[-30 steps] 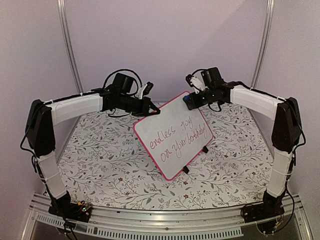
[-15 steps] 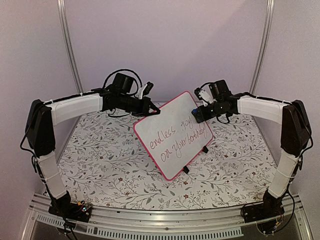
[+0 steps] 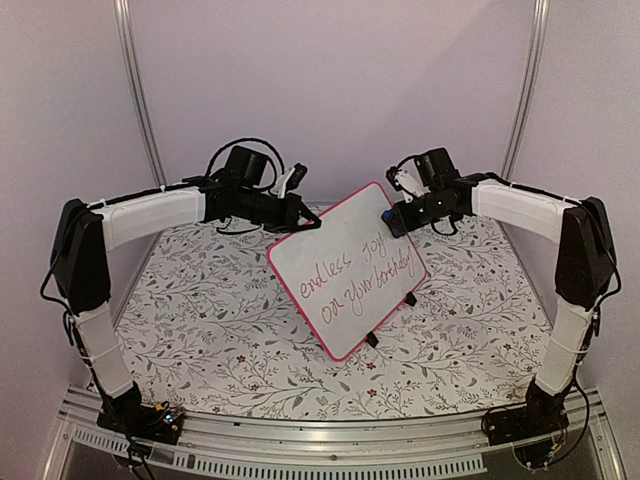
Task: Erase the whiteboard
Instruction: Erase the whiteboard at the center of the board.
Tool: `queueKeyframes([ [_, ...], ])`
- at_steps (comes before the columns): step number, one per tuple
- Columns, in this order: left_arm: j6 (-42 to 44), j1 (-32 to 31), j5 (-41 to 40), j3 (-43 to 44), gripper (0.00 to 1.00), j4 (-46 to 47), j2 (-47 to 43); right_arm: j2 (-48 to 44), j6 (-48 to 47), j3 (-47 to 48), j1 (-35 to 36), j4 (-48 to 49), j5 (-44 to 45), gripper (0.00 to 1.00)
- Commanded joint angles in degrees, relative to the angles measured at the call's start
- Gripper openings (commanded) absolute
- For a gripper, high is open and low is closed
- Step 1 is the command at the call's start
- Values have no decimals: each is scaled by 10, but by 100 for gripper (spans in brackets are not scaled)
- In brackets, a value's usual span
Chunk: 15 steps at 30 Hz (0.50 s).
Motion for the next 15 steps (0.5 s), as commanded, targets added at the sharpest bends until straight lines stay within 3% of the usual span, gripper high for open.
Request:
queueKeyframes([
  [1,44,-7,-11,7,0,-5,-7,38,-8,81,2,-20,11,0],
  [8,42,-4,-13,7,0,-5,-5,60,-4,146,7,-35,6,0],
  [15,30,8,-10,2,13,5,-9,-6,0,69,40,-13,32,0],
])
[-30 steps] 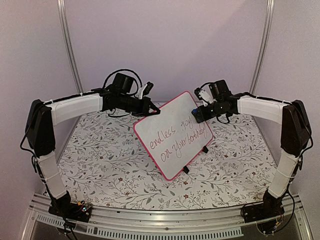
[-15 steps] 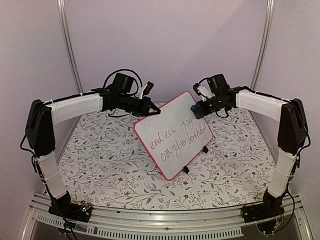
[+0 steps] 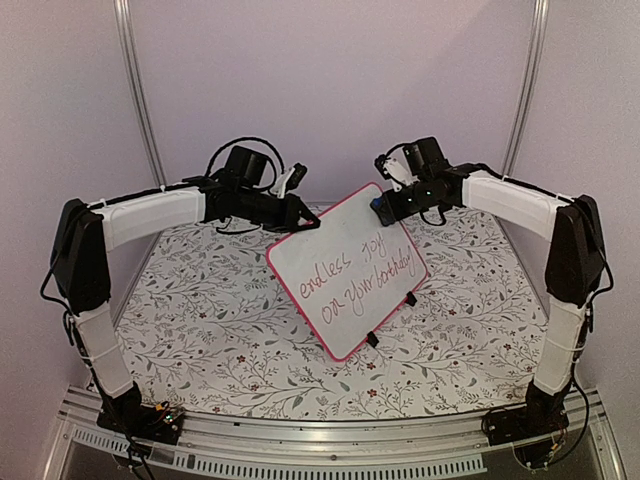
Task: Erase the whiteboard
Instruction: Erase the whiteboard at the center of the board.
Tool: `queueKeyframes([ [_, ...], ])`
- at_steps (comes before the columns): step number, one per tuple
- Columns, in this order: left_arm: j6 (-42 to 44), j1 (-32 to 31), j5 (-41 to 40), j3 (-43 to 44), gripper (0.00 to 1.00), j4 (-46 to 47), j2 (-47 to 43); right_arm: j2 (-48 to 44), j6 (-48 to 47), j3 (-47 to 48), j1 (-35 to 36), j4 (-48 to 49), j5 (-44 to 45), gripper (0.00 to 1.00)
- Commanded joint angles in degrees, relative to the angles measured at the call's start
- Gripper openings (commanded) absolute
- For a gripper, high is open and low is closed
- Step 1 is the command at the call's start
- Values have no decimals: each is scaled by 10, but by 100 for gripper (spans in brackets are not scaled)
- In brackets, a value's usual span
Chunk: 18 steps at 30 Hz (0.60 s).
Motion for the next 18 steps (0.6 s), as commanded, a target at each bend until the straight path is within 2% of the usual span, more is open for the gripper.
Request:
queueKeyframes([
  [1,19,8,-8,0,14,6,-10,-59,4,-48,26,8,21,0],
  [6,18,9,-11,-1,23,8,-14,-119,16,-104,46,25,39,0],
  [13,17,11,-27,-6,46,10,-25,-175,42,-175,102,49,78,0],
  [18,21,10,-35,-2,65,0,-41,-191,53,-210,162,64,111,0],
])
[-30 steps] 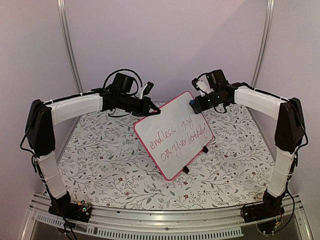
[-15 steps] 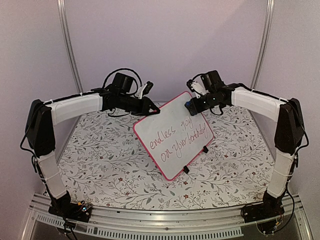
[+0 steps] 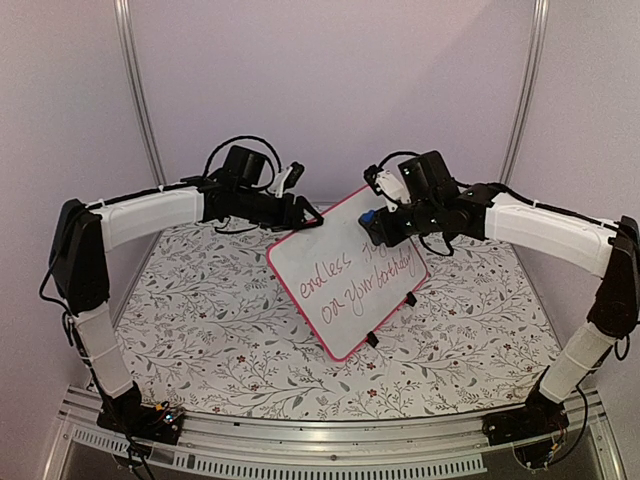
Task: Erase the whiteboard
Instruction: Erase the whiteboard at the center of the board.
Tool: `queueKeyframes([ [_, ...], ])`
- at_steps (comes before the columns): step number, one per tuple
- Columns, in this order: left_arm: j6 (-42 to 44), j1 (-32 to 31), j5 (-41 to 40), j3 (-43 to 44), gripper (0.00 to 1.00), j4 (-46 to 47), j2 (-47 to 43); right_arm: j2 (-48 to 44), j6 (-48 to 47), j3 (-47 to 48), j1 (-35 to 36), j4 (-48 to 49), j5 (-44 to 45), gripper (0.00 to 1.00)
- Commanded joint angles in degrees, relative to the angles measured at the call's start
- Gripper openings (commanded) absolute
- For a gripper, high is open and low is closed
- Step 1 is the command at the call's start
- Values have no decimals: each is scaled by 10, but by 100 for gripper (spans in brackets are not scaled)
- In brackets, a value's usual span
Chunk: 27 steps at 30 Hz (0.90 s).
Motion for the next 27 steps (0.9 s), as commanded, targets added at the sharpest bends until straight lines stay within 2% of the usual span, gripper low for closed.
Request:
queueKeyframes([
  [1,10,2,-19,5,72,-9,-43,-18,24,-36,49,23,39,0],
  [3,12,0,-34,14,80,-26,-54,-25,31,-49,62,35,43,0],
  [7,5,-1,-43,24,86,-73,-79,-36,43,-64,85,54,39,0],
  [13,18,-1,-48,-96,90,-63,-181,-20,53,-60,125,66,72,0],
  [19,43,0,-33,-195,90,-26,-228,-6,57,-54,163,80,116,0],
  [23,47,-1,-18,-216,90,-16,-221,-1,62,-52,183,87,132,0],
  [27,47,4,-8,-235,85,11,-217,11,65,-48,206,90,164,0],
])
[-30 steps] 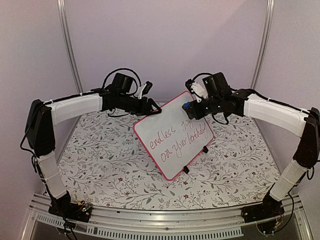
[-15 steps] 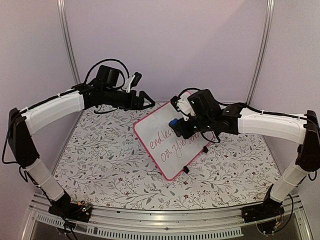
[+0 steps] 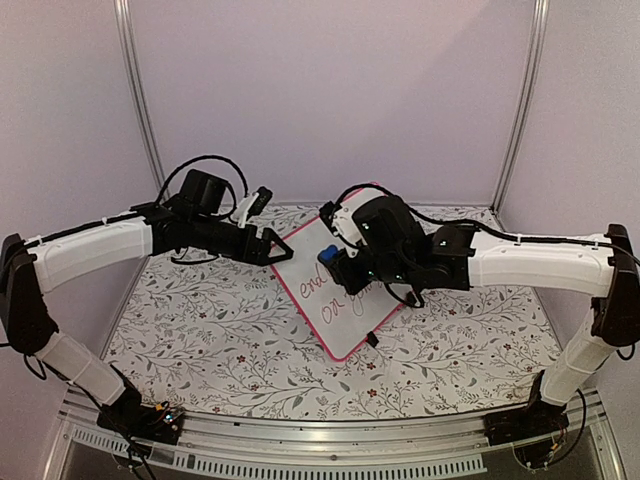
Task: Erase the whiteboard
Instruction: Erase the whiteboard at the center of the board.
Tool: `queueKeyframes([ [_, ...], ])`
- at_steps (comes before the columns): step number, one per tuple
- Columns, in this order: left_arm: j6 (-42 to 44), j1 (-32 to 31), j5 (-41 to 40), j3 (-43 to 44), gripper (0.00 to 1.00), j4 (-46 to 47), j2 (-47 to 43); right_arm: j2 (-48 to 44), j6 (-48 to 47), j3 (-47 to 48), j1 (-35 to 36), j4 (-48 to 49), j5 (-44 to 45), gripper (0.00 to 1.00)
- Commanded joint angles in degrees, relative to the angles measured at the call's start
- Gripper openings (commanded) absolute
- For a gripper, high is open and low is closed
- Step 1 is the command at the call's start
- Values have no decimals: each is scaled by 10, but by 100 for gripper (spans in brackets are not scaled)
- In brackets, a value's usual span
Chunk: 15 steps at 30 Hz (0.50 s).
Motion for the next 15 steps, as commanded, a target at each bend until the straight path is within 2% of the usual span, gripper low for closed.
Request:
queueKeyframes([
  [1,9,7,24,-14,82,46,2,21,8,13,24,19,47,0],
  [9,-4,20,50,-29,55,73,-3,55,7,17,36,39,58,0],
  [15,-10,25,62,-31,42,79,0,74,3,21,42,52,63,0],
])
